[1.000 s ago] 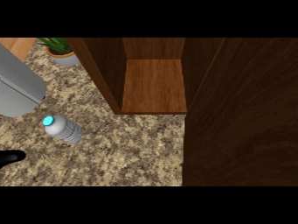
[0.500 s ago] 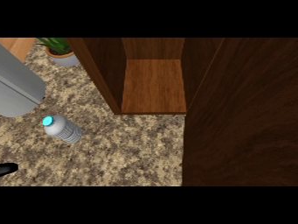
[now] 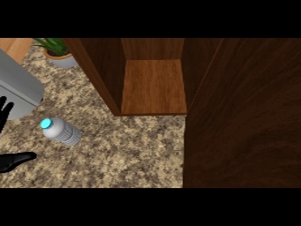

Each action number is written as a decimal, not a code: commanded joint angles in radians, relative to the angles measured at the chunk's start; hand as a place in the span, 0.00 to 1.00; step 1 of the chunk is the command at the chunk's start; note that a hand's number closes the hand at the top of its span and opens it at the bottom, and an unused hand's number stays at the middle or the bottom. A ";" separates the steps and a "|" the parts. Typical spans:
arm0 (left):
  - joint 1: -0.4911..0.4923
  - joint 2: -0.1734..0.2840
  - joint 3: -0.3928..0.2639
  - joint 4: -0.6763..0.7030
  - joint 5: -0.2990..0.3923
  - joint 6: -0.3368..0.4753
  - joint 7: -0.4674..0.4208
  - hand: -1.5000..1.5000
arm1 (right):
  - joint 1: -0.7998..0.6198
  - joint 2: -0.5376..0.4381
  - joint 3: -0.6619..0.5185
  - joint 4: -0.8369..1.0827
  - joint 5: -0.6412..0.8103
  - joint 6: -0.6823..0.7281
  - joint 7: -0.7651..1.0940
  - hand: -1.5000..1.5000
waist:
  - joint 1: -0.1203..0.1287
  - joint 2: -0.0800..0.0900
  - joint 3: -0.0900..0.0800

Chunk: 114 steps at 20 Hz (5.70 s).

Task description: Pick up the bottled water, place it into the cabinet and close the cabinet

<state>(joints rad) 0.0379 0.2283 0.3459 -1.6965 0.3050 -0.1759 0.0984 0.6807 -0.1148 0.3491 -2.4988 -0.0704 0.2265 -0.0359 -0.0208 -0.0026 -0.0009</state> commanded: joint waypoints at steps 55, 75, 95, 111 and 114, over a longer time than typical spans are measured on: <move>-0.340 -0.223 -0.198 1.210 -0.423 0.135 -1.126 1.00 | 0.376 -0.274 0.115 -0.160 0.043 -0.095 -0.314 0.00 | -0.001 -0.002 0.000; -0.542 -0.228 -0.770 0.806 0.090 0.553 -0.582 1.00 | 0.363 -0.310 0.024 -0.049 -0.037 -0.091 -0.446 0.00 | -0.009 0.000 0.001; -0.983 -0.228 -0.671 1.275 0.209 0.811 -0.510 1.00 | 0.428 -0.319 -0.057 -0.049 -0.083 -0.030 -0.517 0.00 | -0.043 0.016 0.001; -1.196 -0.201 -0.674 1.530 0.086 0.959 -0.558 0.00 | 0.386 -0.301 -0.022 -0.066 -0.047 -0.008 -0.478 0.00 | -0.056 0.034 -0.001; -1.181 -0.194 -0.572 1.406 0.176 0.908 -0.669 0.00 | 0.413 -0.305 -0.049 -0.060 -0.075 0.006 -0.508 0.00 | -0.047 0.026 -0.002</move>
<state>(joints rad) -1.1293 0.0237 -0.2967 -0.2177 0.4258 0.7724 -0.4905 1.0659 -0.4115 0.3121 -2.4777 -0.0681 0.2233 -0.5681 -0.0741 0.0278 -0.0021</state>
